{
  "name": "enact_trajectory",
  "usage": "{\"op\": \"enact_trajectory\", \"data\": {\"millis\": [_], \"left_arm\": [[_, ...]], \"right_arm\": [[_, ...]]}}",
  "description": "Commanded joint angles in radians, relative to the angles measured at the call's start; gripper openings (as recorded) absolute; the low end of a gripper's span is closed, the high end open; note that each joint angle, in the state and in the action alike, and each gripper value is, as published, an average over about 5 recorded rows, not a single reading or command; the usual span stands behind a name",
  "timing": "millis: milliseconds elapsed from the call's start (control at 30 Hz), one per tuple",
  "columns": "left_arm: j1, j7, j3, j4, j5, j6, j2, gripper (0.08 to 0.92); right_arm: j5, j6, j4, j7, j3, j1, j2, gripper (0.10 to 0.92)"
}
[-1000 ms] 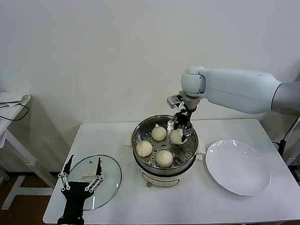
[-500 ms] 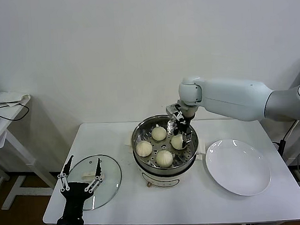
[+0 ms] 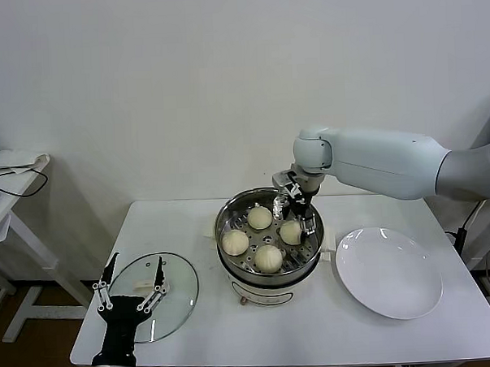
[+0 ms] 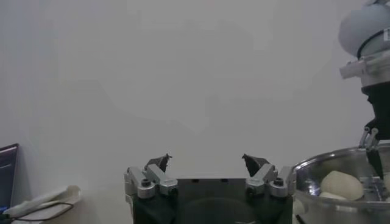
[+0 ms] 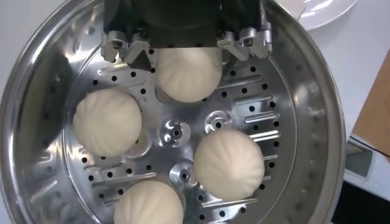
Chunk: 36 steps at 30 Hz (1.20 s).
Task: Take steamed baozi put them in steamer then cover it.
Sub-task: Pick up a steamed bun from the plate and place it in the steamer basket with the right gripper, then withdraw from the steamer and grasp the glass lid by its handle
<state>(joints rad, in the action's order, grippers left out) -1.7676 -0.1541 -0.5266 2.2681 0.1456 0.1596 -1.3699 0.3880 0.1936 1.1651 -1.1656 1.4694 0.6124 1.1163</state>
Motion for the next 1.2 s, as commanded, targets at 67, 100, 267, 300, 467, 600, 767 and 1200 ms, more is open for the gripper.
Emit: {"op": "enact_trajectory", "data": {"millis": [67,100,267,300,467,600,767,1200], "left_arm": [[0.015,-0.005,-0.004,-0.008,0.025,-0.003,0.005,0.823],[0.019,-0.007,-0.006,-0.011,0.035,-0.002,0.007,0.823],[0.057,-0.024,-0.020,-0.043,0.114,0.000,0.014,0.823],[0.066,-0.029,-0.022,-0.050,0.127,-0.005,0.017,0.823],[0.106,-0.065,-0.022,-0.088,0.220,-0.041,0.031,0.823],[0.123,-0.101,-0.016,-0.116,0.320,-0.063,0.036,0.823],[0.129,-0.113,-0.016,-0.144,0.400,-0.067,0.048,0.823],[0.156,-0.123,-0.085,-0.357,0.709,-0.037,0.089,0.823]], "right_arm": [[0.016,-0.029,0.077,0.009,-0.105,0.036,-0.099,0.823],[0.021,-0.042,0.090,0.015,-0.127,0.039,-0.120,0.823],[0.090,-0.165,0.190,0.313,-0.249,0.010,-0.270,0.823],[0.119,-0.196,0.215,0.452,-0.261,-0.005,-0.303,0.823],[0.258,-0.342,0.300,1.169,-0.380,-0.181,-0.428,0.823],[0.295,-0.357,0.343,1.375,-0.649,-0.435,-0.497,0.823],[0.294,-0.374,0.387,1.493,-1.082,-0.883,-0.535,0.823],[0.136,-0.440,0.412,1.518,-1.815,-1.647,-0.290,0.823]]}}
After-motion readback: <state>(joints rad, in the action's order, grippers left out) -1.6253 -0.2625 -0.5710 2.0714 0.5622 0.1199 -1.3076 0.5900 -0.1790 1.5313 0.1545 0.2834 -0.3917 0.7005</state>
